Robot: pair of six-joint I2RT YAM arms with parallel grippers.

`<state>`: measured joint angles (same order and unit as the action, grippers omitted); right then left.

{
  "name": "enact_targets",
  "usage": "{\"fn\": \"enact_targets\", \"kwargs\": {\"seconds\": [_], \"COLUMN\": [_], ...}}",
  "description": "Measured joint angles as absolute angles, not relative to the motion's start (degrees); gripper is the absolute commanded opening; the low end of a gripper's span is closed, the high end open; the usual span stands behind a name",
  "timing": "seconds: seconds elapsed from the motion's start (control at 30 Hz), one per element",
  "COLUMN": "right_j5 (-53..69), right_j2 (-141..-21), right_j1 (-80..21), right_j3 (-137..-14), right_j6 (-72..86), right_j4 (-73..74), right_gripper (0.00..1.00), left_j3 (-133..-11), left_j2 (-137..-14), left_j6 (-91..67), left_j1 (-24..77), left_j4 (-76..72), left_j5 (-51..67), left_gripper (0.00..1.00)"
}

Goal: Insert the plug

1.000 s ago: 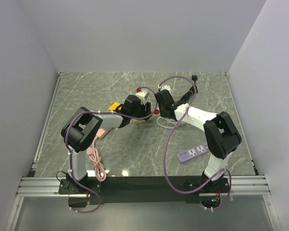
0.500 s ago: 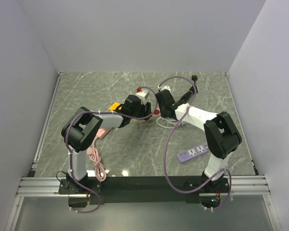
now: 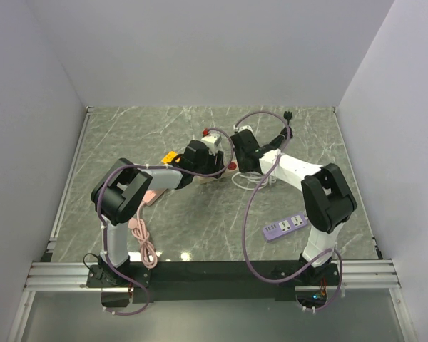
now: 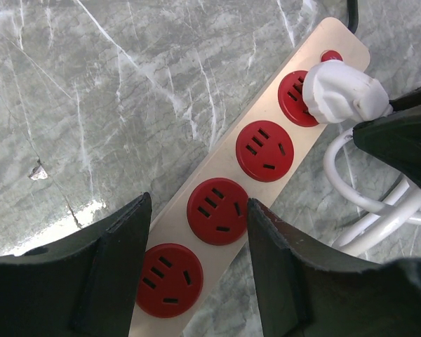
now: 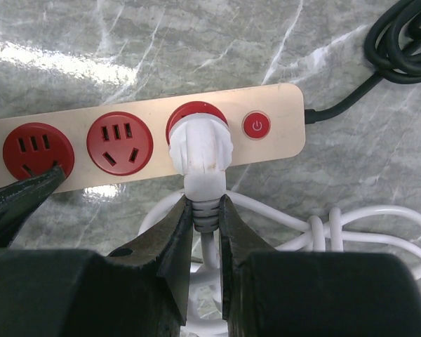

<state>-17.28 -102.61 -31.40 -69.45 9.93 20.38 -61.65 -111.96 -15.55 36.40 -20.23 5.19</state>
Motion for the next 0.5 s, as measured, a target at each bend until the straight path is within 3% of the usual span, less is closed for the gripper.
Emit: {"fn": "enact_targets", "kwargs": {"seconds": [0.5], "right_j5": [-15.29], "right_j2": [-106.19], "right_j1": [-30.15], "right_j3": [-75.42], "right_j6": [9.41], "right_j4": [26.55], "right_gripper": [0.0], "left_j3": [-61.65], "left_j2": [-111.98], "left_j6": [-15.51], "left_j1": [36.36], "left_j4": [-20.23], "left_j5": [5.39], "left_gripper": [0.6]}}
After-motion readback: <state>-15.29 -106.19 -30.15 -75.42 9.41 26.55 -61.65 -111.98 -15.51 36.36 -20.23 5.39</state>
